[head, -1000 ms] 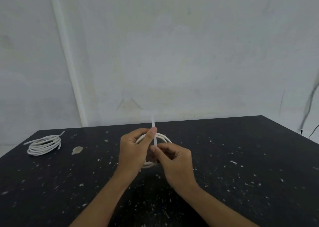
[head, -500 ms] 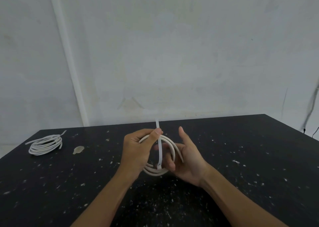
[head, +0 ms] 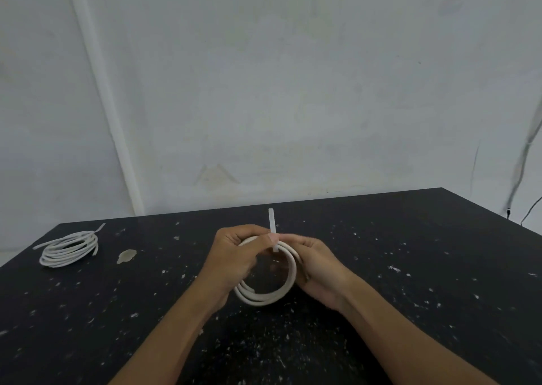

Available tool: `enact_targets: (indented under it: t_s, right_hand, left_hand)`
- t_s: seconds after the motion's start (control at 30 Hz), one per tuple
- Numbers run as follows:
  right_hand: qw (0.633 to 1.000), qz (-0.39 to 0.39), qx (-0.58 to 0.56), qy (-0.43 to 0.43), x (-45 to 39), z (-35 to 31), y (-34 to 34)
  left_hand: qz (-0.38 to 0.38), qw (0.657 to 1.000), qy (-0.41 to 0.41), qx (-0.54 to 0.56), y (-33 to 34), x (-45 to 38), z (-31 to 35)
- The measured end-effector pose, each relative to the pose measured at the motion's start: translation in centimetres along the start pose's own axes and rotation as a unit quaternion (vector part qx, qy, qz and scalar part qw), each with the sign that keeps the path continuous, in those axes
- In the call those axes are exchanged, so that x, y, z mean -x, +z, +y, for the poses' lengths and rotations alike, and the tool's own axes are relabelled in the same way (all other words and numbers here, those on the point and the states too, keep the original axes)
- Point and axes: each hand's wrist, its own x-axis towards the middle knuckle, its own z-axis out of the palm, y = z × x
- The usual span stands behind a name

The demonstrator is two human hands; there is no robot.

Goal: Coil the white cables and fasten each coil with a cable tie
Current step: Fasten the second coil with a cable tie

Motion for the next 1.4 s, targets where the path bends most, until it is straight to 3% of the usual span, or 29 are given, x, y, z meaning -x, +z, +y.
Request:
enact_targets:
  t_s: [0.23, 0.33, 0.5, 0.9, 1.07, 1.4]
  right_hand:
    - [0.988, 0.068, 0.083, -0.111, 0.2, -0.4, 0.1]
    - [0.962, 0.088, 0.172, -0.191, 0.5, -0.5, 0.5]
    - [0.941, 0.107, 0.198, -0.253, 0.5, -0.1, 0.9]
    - [0.921, 0.094, 0.221, -0.307, 0.5, 0.5, 1.2]
    - [0.931, 0.150, 0.168, -0.287, 0.0, 0.7, 1.2]
    - [0.930, 0.112, 0.179, -0.301, 0.4, 0.9, 1.3]
  left_hand:
    - [0.013, 0.998, -0.055, 0.018, -0.2, -0.1, -0.5]
    - [-0.001, 0.998, -0.054, 0.011, -0.6, 0.1, -0.4]
    - [-0.039, 0.999, -0.028, -0.022, 0.1, 0.8, 1.4]
    - [-0.022, 0.999, -0.034, 0.018, 0.0, 0.6, 0.5]
    - [-0.037, 0.997, -0.040, 0.058, -1.1, 0.1, -0.3]
    - [-0.049, 0.998, -0.041, 0.027, -1.0, -0.2, -0.9]
